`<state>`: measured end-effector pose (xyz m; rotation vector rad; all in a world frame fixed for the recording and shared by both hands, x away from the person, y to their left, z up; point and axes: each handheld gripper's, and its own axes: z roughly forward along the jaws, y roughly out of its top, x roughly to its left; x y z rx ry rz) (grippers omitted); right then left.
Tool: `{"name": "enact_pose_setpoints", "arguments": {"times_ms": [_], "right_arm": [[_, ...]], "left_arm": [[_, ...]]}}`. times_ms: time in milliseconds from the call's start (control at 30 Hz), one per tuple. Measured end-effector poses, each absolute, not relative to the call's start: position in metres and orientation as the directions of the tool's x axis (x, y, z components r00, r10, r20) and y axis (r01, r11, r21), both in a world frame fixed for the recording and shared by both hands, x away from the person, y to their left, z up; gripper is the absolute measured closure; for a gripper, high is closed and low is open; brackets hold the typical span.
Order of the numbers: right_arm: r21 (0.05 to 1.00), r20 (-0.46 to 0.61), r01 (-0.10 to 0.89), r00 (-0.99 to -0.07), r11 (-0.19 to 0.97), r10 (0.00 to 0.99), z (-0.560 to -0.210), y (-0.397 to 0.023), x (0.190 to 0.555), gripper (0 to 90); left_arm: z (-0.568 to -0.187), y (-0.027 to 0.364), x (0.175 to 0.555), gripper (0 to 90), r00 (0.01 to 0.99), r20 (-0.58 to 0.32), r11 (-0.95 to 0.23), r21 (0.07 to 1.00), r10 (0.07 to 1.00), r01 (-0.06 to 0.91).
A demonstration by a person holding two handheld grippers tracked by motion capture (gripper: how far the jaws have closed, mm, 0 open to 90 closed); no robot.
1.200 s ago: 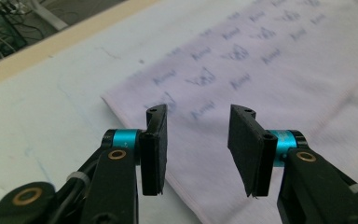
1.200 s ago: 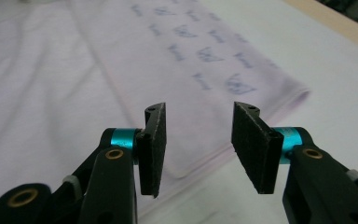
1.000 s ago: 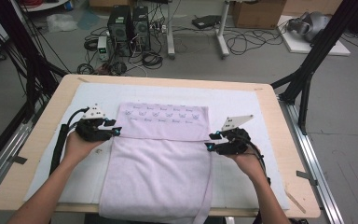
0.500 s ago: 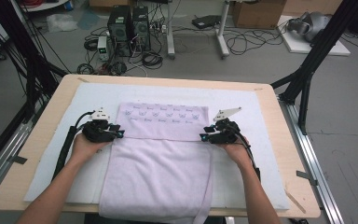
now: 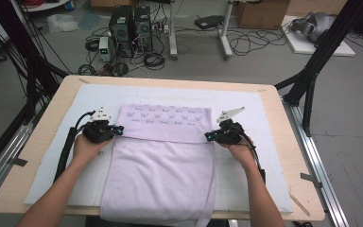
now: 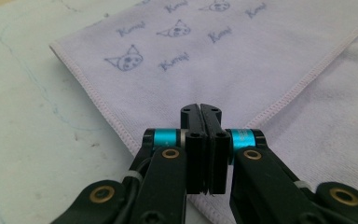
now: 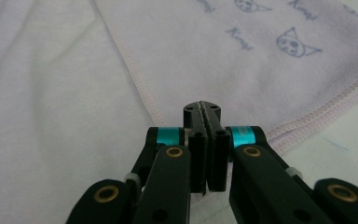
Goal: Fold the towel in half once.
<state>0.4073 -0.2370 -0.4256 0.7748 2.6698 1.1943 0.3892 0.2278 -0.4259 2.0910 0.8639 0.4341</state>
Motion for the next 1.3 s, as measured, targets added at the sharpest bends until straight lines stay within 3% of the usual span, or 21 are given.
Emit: {"name": "enact_pose_setpoints", "arguments": {"times_ms": [67, 100, 167, 300, 367, 467, 533, 867, 1033, 1300], "right_arm": [[0.738, 0.098, 0.397, -0.863, 0.546, 0.496, -0.422, -0.238, 0.405, 89.4], [0.746, 0.096, 0.388, -0.867, 0.541, 0.489, -0.422, -0.238, 0.404, 83.7], [0.753, 0.107, 0.383, -0.874, 0.535, 0.475, -0.423, -0.235, 0.404, 73.5], [0.707, 0.09, 0.389, -0.878, 0.591, 0.471, -0.434, -0.225, 0.405, 64.6], [0.691, 0.075, 0.387, -0.879, 0.61, 0.471, -0.439, -0.222, 0.406, 66.0], [0.699, 0.085, 0.403, -0.867, 0.591, 0.491, -0.439, -0.225, 0.408, 81.2], [0.701, 0.089, 0.411, -0.862, 0.583, 0.5, -0.438, -0.227, 0.409, 84.5], [0.781, 0.074, 0.364, -0.861, 0.507, 0.503, -0.41, -0.239, 0.402, 85.4], [0.798, 0.059, 0.324, -0.881, 0.509, 0.469, -0.39, -0.243, 0.382, 85.4], [0.796, 0.021, 0.254, -0.919, 0.55, 0.394, -0.378, -0.25, 0.31, 85.3]], "left_arm": [[-0.42, 0.228, 0.386, 87.7, 0.72, 0.01, -0.438, 0.8, 0.694, 0.411], [-0.421, 0.227, 0.386, 84.9, 0.722, 0.007, -0.442, 0.795, 0.692, 0.415], [-0.425, 0.225, 0.387, 69.4, 0.727, -0.013, -0.452, 0.776, 0.686, 0.44], [-0.435, 0.219, 0.386, 64.8, 0.744, -0.009, -0.496, 0.741, 0.668, 0.453], [-0.439, 0.215, 0.386, 70.3, 0.751, 0.017, -0.525, 0.725, 0.66, 0.445], [-0.439, 0.213, 0.387, 83.6, 0.746, 0.04, -0.526, 0.734, 0.664, 0.429], [-0.439, 0.213, 0.387, 85.8, 0.745, 0.039, -0.523, 0.736, 0.666, 0.43], [-0.407, 0.226, 0.383, 86.1, 0.719, -0.018, -0.398, 0.823, 0.695, 0.406], [-0.393, 0.228, 0.369, 86.1, 0.734, -0.015, -0.4, 0.831, 0.679, 0.387], [-0.39, 0.224, 0.278, 85.9, 0.802, 0.072, -0.498, 0.816, 0.592, 0.294]]}}
